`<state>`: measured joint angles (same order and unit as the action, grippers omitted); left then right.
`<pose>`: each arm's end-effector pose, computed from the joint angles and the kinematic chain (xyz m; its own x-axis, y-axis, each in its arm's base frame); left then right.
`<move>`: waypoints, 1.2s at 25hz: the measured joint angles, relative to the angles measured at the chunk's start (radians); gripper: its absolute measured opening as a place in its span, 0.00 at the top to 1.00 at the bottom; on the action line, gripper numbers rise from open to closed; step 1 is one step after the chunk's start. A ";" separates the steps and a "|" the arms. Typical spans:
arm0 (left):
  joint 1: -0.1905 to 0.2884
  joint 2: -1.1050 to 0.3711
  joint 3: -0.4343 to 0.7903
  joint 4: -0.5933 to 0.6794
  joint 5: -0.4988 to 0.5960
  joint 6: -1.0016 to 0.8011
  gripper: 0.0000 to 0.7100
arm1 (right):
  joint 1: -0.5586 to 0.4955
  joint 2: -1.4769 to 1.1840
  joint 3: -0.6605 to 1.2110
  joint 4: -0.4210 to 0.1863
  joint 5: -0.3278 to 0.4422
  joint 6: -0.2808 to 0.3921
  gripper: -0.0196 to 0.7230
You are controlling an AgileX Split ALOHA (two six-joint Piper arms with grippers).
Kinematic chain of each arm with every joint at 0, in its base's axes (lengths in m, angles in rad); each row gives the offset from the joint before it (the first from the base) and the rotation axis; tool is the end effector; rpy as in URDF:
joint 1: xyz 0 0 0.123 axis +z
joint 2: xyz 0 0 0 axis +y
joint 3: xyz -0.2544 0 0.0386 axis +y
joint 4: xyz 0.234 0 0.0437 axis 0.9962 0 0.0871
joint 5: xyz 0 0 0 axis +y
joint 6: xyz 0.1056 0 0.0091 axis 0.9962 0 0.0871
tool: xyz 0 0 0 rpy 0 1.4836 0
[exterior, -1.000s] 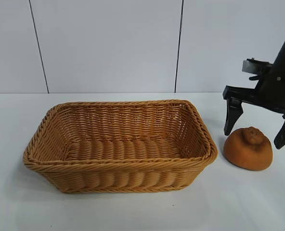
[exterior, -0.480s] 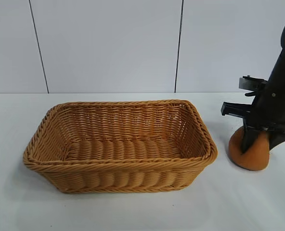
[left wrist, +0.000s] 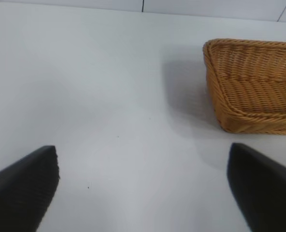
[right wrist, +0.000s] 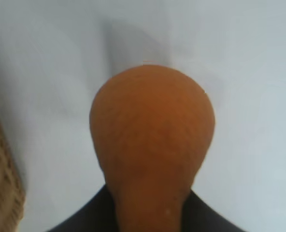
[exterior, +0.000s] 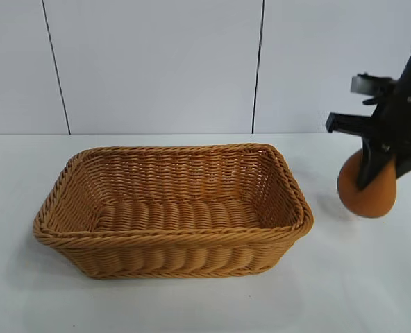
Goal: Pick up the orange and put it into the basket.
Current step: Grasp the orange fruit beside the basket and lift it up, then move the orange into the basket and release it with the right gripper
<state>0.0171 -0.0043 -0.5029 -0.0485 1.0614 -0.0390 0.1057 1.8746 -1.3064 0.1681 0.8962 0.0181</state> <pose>0.0233 -0.0041 0.2646 -0.4501 -0.0703 -0.8902 -0.0075 0.9972 -0.0749 0.3510 0.0512 0.1621 -0.9831 0.0187 -0.1819 -0.0092 0.9884 0.1516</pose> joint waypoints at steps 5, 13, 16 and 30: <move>0.000 0.000 0.000 0.000 0.000 0.000 0.05 | 0.044 -0.087 -0.083 -0.005 0.073 -0.001 0.86; 0.000 0.000 0.000 0.000 0.000 0.000 0.05 | 0.224 -0.100 -0.163 -0.007 0.112 0.018 0.86; 0.000 0.000 0.000 0.000 0.000 0.000 0.05 | 0.320 -0.099 -0.164 -0.006 0.087 0.043 0.86; 0.000 0.000 0.000 0.000 0.000 0.000 0.05 | 0.582 0.093 -0.167 0.002 -0.133 0.126 0.86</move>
<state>0.0171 -0.0043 -0.5029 -0.0485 1.0614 -0.0387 0.6873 1.9681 -1.4731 0.1705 0.7634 0.1445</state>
